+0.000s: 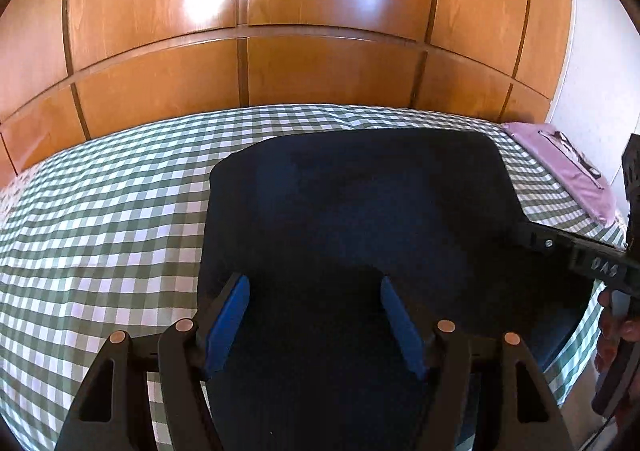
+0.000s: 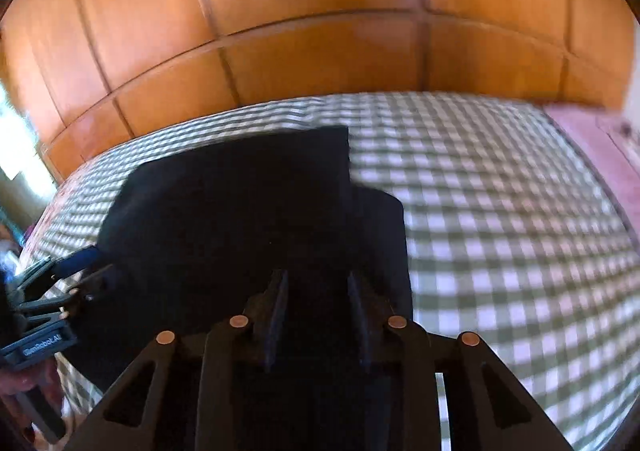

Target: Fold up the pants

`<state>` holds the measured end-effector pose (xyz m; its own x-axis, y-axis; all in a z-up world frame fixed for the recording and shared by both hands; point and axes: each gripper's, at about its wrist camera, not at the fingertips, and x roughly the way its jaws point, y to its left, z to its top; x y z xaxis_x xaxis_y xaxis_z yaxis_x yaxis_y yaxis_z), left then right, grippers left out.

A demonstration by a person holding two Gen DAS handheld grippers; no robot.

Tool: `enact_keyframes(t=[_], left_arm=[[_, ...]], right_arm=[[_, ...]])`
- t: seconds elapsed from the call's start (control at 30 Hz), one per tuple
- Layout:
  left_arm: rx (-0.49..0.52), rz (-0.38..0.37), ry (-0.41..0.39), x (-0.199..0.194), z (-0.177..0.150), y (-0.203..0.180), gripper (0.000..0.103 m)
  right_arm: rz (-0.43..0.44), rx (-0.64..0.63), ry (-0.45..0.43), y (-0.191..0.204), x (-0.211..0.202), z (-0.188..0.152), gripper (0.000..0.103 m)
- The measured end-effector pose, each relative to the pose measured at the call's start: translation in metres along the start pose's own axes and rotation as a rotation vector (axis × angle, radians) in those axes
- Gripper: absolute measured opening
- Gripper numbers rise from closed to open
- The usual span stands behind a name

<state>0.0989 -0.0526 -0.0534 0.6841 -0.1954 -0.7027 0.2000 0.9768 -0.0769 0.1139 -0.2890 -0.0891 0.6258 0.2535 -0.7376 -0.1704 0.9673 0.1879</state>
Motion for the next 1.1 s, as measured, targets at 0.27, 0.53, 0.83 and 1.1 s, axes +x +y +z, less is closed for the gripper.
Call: enact_keyframes(t=[0.27, 0.53, 0.83, 1.1], left_arm=[[-0.034, -0.011, 0.016, -0.005, -0.001, 0.004, 0.069], [-0.051, -0.002, 0.026, -0.007, 0.001, 0.003, 0.069], [0.003, -0.007, 0.028, -0.009, -0.002, -0.004, 0.070], [-0.012, -0.014, 0.031, -0.008, -0.003, 0.000, 0.070]], right_arm=[[0.149, 0.118, -0.042, -0.012, -0.023, -0.015, 0.055], [0.116, -0.009, 0.042, 0.000, -0.025, -0.020, 0.022], [0.080, 0.017, 0.034, 0.001, -0.046, -0.029, 0.013], [0.063, 0.039, 0.020, 0.002, -0.047, -0.029, 0.024]])
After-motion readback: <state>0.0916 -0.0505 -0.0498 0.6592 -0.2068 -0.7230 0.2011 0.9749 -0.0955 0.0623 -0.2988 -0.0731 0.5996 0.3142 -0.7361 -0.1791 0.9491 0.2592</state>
